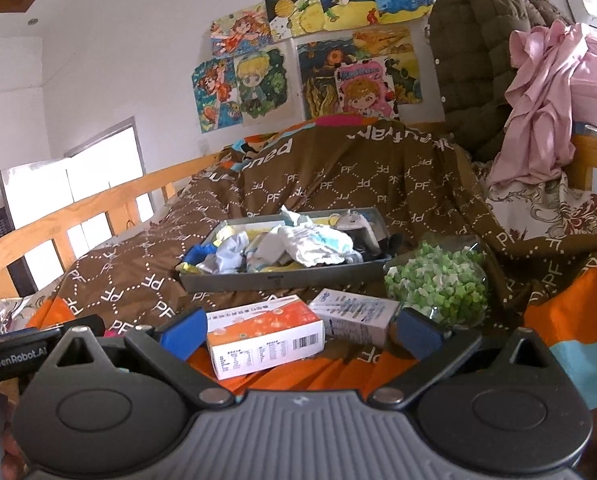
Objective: Organize soft objects
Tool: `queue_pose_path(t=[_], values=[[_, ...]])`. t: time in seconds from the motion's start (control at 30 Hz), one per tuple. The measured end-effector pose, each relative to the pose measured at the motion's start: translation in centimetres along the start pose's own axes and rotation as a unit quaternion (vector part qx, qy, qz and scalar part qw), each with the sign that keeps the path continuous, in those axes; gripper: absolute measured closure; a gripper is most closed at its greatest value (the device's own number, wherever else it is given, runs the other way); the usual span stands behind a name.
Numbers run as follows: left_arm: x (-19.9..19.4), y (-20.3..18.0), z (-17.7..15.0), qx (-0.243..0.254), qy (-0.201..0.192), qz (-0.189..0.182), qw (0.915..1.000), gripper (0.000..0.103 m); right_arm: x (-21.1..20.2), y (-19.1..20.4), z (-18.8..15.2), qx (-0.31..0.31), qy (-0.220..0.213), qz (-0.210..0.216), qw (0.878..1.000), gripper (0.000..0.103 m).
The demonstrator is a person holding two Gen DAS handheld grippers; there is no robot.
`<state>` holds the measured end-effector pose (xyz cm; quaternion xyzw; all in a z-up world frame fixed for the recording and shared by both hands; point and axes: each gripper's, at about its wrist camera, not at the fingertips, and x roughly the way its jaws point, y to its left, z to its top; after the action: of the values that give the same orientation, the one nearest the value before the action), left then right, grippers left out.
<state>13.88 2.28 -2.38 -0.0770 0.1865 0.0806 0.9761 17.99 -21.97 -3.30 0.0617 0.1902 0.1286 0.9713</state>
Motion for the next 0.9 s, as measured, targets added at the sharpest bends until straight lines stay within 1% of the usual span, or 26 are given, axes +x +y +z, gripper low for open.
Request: queue_pose_path(t=[0.13,0.47,0.9], values=[[0.16,0.24,-0.23,0.0,-0.003,0.002,1.0,0.001,0.14,0.05,-0.17,-0.003,0.003,-0.001,1.0,0.0],[0.7,0.55,-0.66,-0.001,0.004,0.008,1.0,0.001,0.48,-0.16,-0.27,-0.005,0.007,-0.008,1.0,0.0],[0.59,0.5,-0.59,-0.001,-0.001,0.009,1.0,0.001,0.8,-0.18,-0.41,-0.008,0.016,-0.014,1.0,0.0]])
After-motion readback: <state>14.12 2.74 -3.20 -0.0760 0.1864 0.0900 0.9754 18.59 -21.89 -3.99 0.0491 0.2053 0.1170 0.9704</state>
